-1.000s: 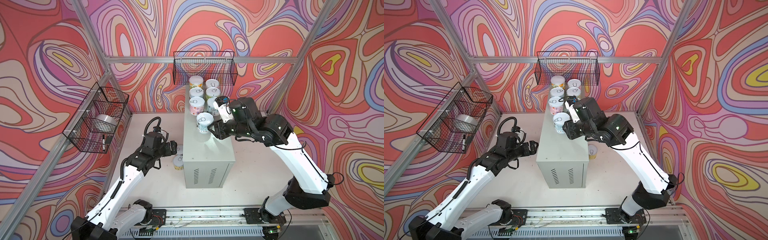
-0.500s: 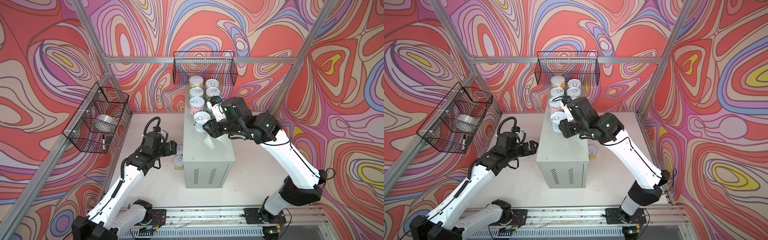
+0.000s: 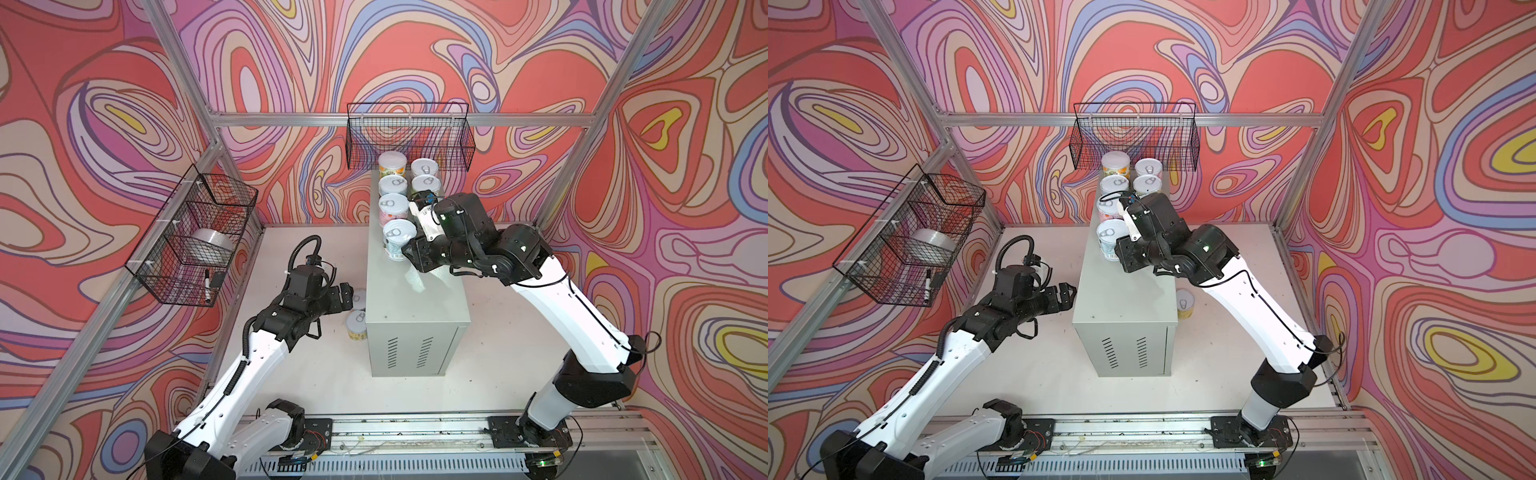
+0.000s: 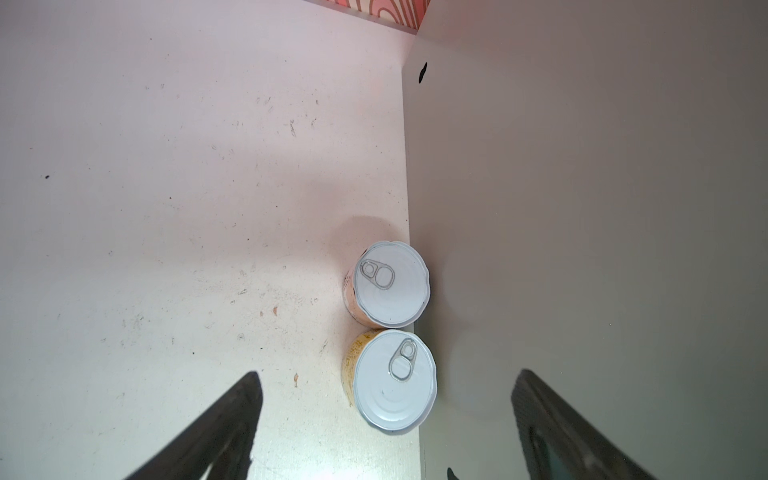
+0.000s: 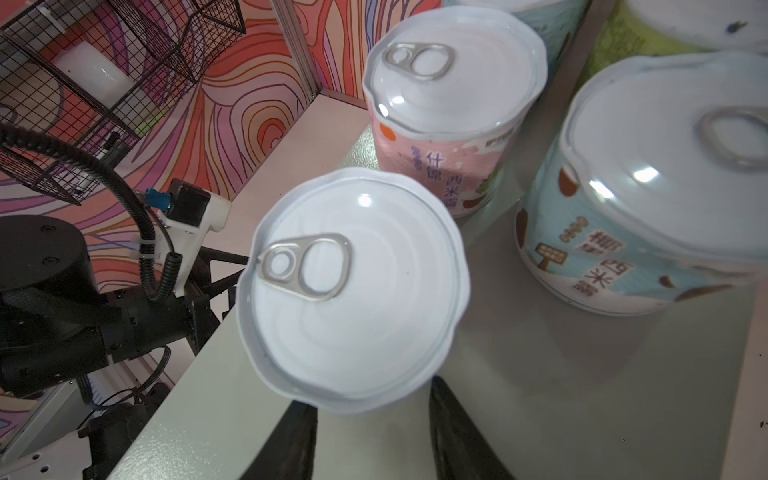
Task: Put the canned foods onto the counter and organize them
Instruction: 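Lower the light-blue can onto the cabinet top beside the pink can, then open the right gripper and withdraw it toward the floor beside the cabinet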
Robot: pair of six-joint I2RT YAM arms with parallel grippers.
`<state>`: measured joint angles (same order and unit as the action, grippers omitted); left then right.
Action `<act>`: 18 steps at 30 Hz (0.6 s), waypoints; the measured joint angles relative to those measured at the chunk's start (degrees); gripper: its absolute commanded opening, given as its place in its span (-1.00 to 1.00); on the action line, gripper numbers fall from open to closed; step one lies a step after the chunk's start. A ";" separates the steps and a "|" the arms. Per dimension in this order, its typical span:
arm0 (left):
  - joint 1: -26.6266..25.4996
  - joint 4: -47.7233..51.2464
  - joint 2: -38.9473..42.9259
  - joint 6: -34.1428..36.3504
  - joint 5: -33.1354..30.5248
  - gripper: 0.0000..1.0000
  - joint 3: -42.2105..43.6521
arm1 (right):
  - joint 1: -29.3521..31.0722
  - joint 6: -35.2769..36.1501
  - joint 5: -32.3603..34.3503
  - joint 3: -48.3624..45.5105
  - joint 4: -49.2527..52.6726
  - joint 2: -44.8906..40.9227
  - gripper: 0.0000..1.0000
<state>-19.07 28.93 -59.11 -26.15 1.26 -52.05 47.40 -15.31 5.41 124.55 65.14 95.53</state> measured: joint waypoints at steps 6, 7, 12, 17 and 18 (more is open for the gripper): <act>0.00 -0.02 0.00 0.00 0.00 0.89 0.09 | 0.00 0.42 0.17 0.00 -1.42 0.15 -0.12; 0.00 -0.02 0.00 0.00 0.00 0.88 0.09 | 0.00 0.50 0.20 0.00 -1.62 0.22 -0.12; 0.00 0.00 0.00 0.00 0.00 0.88 0.09 | 0.00 0.87 0.13 -0.02 -2.29 0.44 -0.13; 0.00 0.00 0.00 0.00 0.00 0.88 0.09 | 0.00 0.87 -0.31 -0.07 -2.89 0.55 -0.13; 0.00 0.00 0.00 0.00 0.00 0.89 0.09 | 0.00 0.87 -0.37 -0.07 -2.97 0.57 -0.13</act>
<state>-19.07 28.93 -59.11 -26.15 1.26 -51.96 47.40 -14.44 5.04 124.49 62.17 96.09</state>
